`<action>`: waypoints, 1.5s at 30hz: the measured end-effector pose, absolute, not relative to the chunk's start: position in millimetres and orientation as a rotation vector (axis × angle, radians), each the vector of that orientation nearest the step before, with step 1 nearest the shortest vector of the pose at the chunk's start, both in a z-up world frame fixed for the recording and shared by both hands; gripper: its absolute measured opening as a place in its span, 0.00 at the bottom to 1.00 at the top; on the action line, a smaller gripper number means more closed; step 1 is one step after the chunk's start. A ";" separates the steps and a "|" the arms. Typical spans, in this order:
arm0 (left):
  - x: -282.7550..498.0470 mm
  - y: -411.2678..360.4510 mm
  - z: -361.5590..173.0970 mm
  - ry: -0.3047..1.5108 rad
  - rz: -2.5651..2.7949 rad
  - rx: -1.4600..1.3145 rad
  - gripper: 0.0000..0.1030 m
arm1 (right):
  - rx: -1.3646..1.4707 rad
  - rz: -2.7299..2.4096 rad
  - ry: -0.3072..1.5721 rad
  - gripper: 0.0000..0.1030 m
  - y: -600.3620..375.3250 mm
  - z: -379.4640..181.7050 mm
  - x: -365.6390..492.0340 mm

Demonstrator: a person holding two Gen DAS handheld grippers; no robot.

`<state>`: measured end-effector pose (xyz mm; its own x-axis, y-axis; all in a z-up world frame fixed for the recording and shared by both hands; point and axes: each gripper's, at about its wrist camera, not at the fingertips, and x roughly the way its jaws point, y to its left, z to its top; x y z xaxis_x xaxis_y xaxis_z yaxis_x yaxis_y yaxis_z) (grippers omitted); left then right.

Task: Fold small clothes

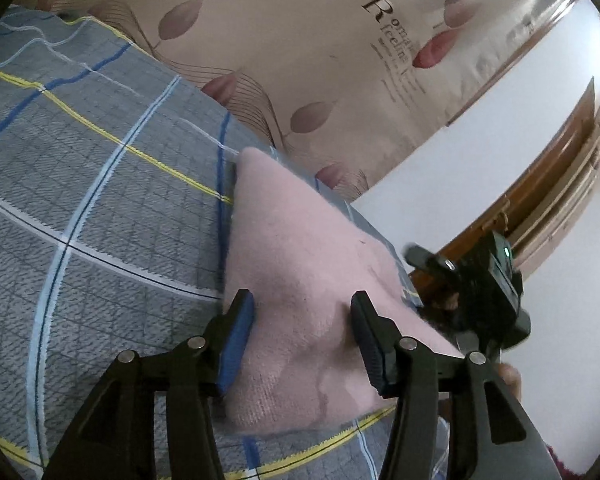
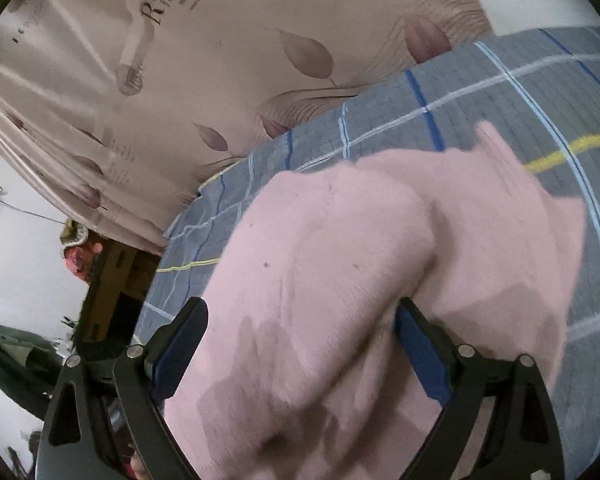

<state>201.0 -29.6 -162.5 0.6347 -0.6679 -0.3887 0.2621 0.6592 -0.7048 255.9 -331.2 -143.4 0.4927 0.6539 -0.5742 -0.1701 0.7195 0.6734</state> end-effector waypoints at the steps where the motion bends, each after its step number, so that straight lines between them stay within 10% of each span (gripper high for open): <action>1: 199.7 -28.6 -160.4 0.688 -0.577 -0.648 0.53 | 0.578 0.524 0.942 0.90 -326.1 -142.6 259.8; 5: 200.8 -31.1 -156.3 0.685 -0.575 -0.628 0.60 | 0.509 0.489 0.975 0.82 -301.7 -140.9 266.6; 8: 199.8 -33.4 -152.8 0.685 -0.570 -0.611 0.65 | 0.428 0.483 0.969 0.34 -289.7 -139.3 263.0; 17: 191.9 -43.3 -150.0 0.701 -0.643 -0.599 0.83 | 0.439 0.490 0.873 0.08 -367.0 -111.8 255.5; 27: 198.5 -47.0 -156.4 0.757 -0.641 -0.619 0.83 | 0.658 0.613 0.860 0.12 -408.8 -127.4 232.3; 29: 198.5 -47.9 -157.1 0.762 -0.639 -0.615 0.83 | 0.634 0.626 0.916 0.66 -388.9 -128.1 230.8; 31: 198.1 -47.0 -157.6 0.760 -0.635 -0.619 0.83 | 0.587 0.592 0.960 0.77 -371.0 -132.4 234.0; 38: 199.1 -47.1 -159.6 0.762 -0.628 -0.620 0.83 | 0.512 0.530 1.002 0.74 -333.8 -149.3 244.4; 41: 199.3 -46.3 -159.9 0.765 -0.624 -0.620 0.83 | 0.400 0.531 1.018 0.26 -309.4 -148.1 242.7; 45: 199.1 -44.9 -159.5 0.758 -0.617 -0.624 0.83 | 0.370 0.523 0.944 0.19 -315.2 -130.2 240.2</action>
